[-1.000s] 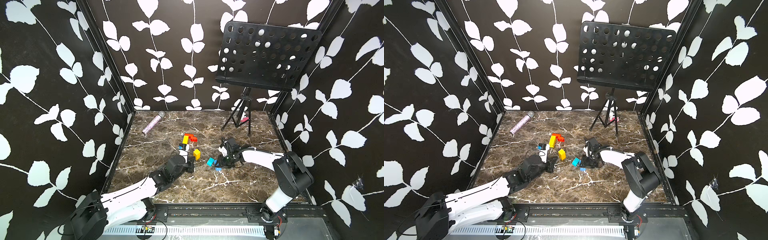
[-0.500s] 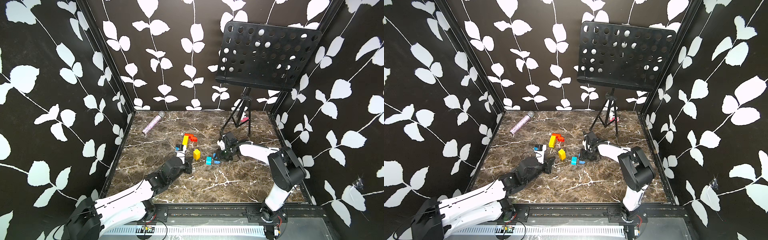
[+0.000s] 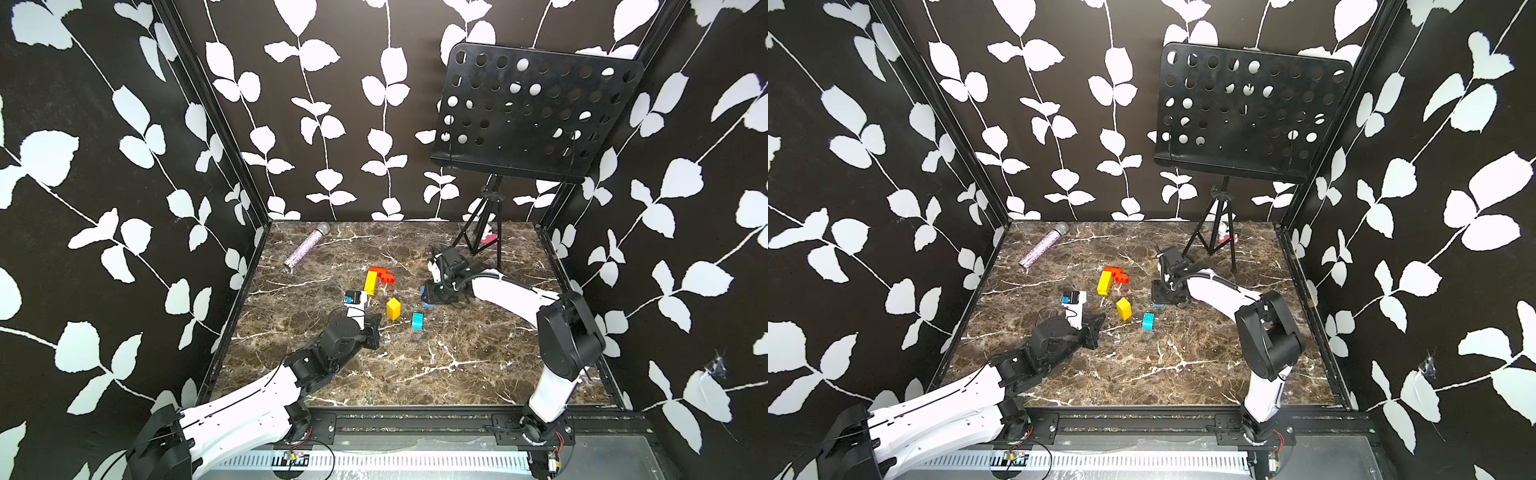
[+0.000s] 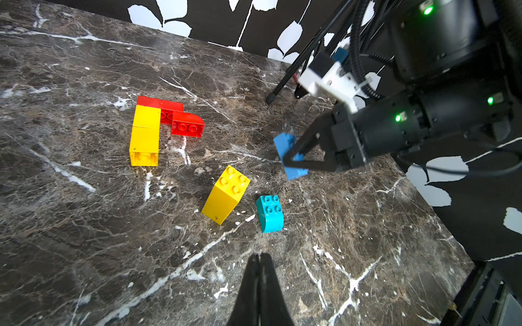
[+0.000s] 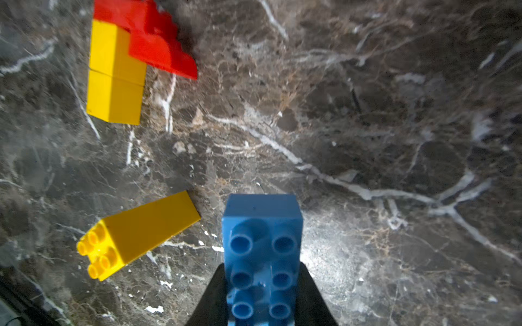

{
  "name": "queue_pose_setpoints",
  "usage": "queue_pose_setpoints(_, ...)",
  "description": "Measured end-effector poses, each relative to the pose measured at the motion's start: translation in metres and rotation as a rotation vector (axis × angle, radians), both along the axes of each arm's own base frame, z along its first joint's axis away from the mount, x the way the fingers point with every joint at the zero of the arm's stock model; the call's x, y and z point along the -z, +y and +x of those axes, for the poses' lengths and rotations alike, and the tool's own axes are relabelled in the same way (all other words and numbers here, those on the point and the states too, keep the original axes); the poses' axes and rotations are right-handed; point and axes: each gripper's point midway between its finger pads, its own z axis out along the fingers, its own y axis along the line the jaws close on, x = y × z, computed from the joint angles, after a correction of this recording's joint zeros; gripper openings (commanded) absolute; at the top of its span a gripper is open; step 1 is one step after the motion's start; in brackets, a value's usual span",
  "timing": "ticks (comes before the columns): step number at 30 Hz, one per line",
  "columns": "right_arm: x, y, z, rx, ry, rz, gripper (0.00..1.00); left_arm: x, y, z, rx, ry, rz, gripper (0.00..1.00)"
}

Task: Assemble the letter r with lego
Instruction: Assemble the lego brick with the lego brick.

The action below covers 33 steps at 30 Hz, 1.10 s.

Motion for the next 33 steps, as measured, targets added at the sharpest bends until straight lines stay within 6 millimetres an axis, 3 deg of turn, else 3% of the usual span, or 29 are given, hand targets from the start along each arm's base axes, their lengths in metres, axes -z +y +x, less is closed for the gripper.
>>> queue_pose_setpoints(4, 0.010, 0.003, -0.010, -0.003, 0.011, -0.055, 0.00, 0.005, 0.002, -0.001, -0.003, 0.008, 0.006, 0.02)
queue_pose_setpoints(12, 0.013, 0.000, -0.008, 0.050, 0.010, -0.078, 0.00, 0.010, 0.006, -0.003, -0.011, 0.015, 0.002, 0.02)
queue_pose_setpoints(19, 0.029, 0.008, -0.016, 0.056, 0.043, -0.095, 0.00, 0.012, 0.006, -0.003, -0.013, 0.017, 0.004, 0.02)
queue_pose_setpoints(27, 0.027, 0.011, -0.016, 0.062, 0.004, -0.129, 0.00, 0.012, 0.006, -0.003, -0.013, 0.017, 0.004, 0.02)
queue_pose_setpoints(33, 0.012, 0.024, -0.012, 0.071, -0.033, -0.108, 0.00, 0.013, 0.007, -0.003, -0.013, 0.018, 0.004, 0.02)
